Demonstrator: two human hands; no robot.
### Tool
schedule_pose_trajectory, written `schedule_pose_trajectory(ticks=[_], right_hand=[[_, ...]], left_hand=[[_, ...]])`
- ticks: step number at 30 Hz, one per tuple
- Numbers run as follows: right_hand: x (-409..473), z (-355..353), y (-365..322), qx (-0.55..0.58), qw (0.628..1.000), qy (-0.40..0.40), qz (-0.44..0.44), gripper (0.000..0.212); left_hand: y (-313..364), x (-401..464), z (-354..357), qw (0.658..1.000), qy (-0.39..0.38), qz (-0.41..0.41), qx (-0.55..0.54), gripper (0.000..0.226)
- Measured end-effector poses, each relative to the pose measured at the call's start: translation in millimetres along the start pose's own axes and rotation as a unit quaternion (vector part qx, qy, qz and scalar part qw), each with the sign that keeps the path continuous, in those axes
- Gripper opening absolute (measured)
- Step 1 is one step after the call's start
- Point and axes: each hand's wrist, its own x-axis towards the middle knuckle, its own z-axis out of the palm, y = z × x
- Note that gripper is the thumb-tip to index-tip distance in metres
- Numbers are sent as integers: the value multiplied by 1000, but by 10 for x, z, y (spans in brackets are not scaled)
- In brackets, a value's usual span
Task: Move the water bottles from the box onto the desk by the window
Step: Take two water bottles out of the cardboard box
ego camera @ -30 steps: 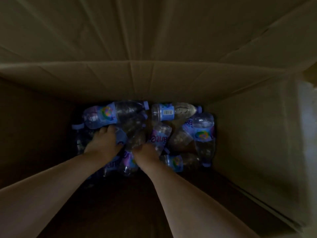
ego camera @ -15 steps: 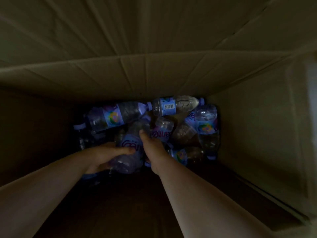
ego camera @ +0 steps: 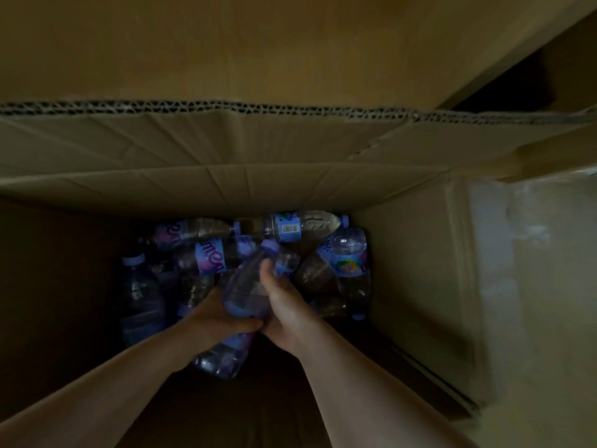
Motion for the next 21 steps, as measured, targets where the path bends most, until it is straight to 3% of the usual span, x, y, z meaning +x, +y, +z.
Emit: schedule_pose_trajectory(ticks=[3, 5, 9, 11, 12, 13, 14, 17, 21], right_hand=[[57, -299, -98, 235, 970, 63, 5, 65], [146, -471, -220, 388, 913, 120, -39, 65], [354, -639, -553, 592, 780, 157, -129, 64], [450, -716, -705, 563, 781, 214, -165, 69], [427, -726, -735, 514, 794, 268, -185, 71], [486, -709, -754, 424, 833, 302, -190, 71], [607, -775, -765, 399, 835, 329, -188, 68], [732, -875, -786, 582, 763, 228, -165, 55], [712, -899, -709, 561, 780, 239, -141, 36]], left_hand=[[-56, 42, -14, 999, -8, -11, -49, 57], [-146, 149, -16, 998, -3, -24, -52, 49], [-267, 255, 39, 998, 12, -18, -66, 40], [-348, 324, 46, 998, 21, -1, -60, 43], [-395, 352, 47, 998, 26, 10, -47, 42], [-410, 345, 41, 998, 35, 12, -43, 41], [-477, 386, 23, 998, 37, 16, -48, 42], [-512, 388, -25, 998, 43, 14, -51, 61], [-485, 341, -157, 999, 29, 12, -30, 104]])
